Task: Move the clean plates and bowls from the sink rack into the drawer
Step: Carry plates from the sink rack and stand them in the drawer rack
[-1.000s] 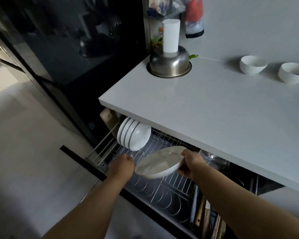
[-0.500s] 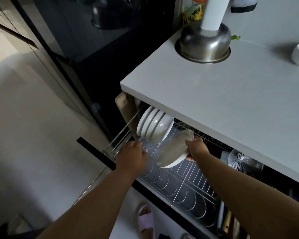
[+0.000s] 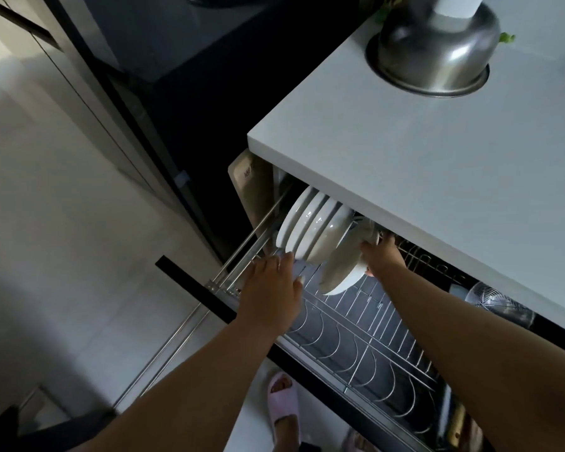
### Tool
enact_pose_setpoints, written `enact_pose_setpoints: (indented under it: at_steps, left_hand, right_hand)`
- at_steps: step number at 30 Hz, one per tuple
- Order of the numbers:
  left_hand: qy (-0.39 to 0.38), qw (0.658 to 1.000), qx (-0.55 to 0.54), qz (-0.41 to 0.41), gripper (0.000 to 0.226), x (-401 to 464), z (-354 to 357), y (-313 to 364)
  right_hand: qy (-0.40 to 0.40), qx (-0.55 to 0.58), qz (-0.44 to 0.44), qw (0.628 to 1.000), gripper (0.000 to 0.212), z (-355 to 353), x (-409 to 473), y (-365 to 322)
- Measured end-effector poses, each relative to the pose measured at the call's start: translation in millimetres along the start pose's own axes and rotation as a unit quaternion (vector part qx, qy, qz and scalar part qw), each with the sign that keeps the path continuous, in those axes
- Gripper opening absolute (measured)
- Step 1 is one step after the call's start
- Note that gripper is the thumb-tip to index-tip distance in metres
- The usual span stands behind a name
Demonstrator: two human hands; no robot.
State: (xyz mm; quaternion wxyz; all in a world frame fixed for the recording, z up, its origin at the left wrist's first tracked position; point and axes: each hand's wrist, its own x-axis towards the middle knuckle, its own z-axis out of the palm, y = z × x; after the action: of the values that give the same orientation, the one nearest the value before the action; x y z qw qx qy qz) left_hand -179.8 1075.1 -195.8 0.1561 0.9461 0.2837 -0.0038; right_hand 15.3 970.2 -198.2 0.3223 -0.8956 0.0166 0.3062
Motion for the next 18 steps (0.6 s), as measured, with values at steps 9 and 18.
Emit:
enact_pose_setpoints:
  at_steps: [9, 18]
  left_hand:
    - [0.063, 0.997, -0.030, 0.019, 0.052, -4, -5, -1]
    - [0.070, 0.996, -0.051, 0.033, 0.054, -4, -8, -2]
  right_hand:
    - [0.019, -0.089, -0.040, 0.995, 0.060, 24, 14, -21]
    - [0.047, -0.104, -0.073, 0.991, 0.053, 35, 18, -26]
